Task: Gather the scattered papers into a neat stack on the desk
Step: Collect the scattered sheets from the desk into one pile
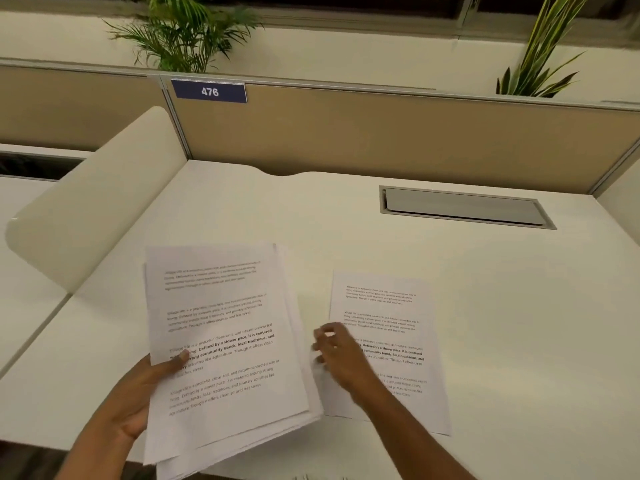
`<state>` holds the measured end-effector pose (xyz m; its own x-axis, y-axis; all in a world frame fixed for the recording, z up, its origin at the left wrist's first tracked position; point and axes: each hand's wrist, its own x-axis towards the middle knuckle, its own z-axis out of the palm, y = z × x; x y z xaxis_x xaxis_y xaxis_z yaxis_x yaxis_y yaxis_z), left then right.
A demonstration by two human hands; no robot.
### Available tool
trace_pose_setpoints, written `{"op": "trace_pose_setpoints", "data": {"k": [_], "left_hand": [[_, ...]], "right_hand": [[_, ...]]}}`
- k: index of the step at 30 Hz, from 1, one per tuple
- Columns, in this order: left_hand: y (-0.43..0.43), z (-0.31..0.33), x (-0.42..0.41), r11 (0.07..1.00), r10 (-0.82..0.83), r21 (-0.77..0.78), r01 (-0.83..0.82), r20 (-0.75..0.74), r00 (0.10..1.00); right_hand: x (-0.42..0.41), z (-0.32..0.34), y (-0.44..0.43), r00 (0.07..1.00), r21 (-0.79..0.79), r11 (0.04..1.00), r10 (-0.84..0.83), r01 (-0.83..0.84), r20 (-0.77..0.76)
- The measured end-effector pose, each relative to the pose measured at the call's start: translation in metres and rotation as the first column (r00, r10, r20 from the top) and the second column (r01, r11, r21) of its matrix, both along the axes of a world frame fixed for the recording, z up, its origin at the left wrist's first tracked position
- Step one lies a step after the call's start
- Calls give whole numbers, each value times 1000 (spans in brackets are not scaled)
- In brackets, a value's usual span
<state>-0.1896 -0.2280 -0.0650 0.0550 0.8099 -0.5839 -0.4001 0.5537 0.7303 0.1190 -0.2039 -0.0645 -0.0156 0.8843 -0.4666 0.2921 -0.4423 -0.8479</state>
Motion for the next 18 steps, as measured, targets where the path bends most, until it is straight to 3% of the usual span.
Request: {"op": "trace_pose_setpoints", "data": {"k": [2, 4, 6, 7, 10, 14, 18], "left_hand": [[1, 1, -5, 1000, 25, 19, -25, 6, 1000], [1, 0, -13, 999, 44, 30, -44, 5, 999], [2, -2, -19, 998, 63, 31, -63, -2, 998], [2, -3, -22, 997, 71, 34, -70, -5, 997], [5, -5, -25, 995, 80, 59, -80, -14, 997], [11, -7, -25, 990, 109, 92, -103, -58, 992], [19, -8, -22, 990, 82, 123, -75, -49, 995]], "right_hand": [[30, -8, 3, 941, 125, 985, -149, 116, 303], [67, -18, 1, 770, 188, 953, -303, 237, 561], [101, -25, -2, 594, 130, 928, -326, 348, 735], [113, -28, -4, 557, 71, 917, -298, 393, 775], [131, -32, -7, 571, -66, 888, -233, 455, 787], [138, -33, -2, 677, -62, 878, -318, 474, 664], [137, -33, -5, 695, -43, 882, -339, 469, 634]]}}
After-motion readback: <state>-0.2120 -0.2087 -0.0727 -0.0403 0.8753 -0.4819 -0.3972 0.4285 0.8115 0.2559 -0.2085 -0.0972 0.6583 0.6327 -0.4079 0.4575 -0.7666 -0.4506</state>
